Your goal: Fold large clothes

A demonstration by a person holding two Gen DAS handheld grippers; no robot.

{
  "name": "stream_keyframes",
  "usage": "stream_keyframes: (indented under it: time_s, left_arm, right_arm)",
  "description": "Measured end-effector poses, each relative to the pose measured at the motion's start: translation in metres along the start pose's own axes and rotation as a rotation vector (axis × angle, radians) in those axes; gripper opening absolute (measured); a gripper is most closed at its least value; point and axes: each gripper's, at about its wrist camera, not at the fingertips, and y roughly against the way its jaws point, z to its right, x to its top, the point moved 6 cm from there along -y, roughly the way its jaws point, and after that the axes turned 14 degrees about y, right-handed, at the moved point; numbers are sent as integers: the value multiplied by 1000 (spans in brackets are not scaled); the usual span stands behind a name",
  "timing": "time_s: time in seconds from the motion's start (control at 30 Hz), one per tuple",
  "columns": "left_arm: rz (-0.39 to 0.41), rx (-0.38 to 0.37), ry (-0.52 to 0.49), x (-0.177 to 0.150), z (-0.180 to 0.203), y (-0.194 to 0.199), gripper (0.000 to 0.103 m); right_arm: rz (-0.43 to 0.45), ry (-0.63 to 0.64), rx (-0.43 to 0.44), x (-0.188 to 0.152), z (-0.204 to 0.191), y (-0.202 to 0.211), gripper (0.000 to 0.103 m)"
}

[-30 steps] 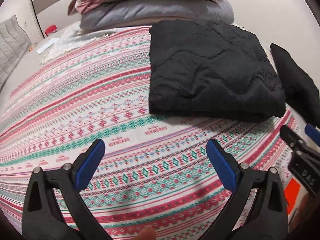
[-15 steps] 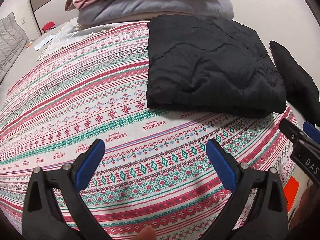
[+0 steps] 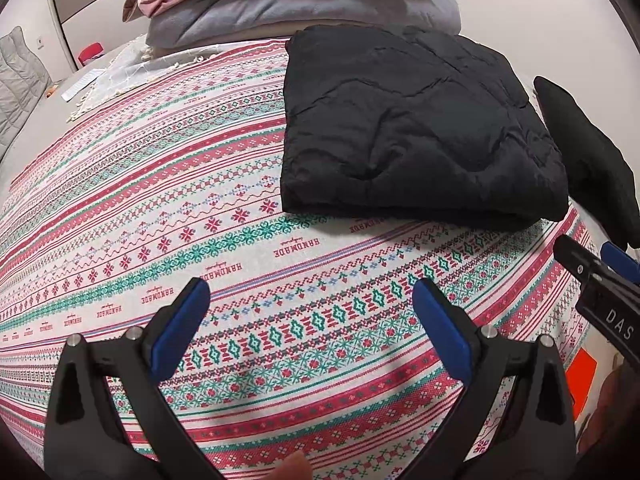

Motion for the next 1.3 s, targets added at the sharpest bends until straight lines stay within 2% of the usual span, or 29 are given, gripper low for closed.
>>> stream_keyframes:
  time_s: [1.3]
  left_arm:
    - [-7,3,5,1,-1,-1,101]
  right_arm:
    - [-13,19,-13,-1,-4,-1,86]
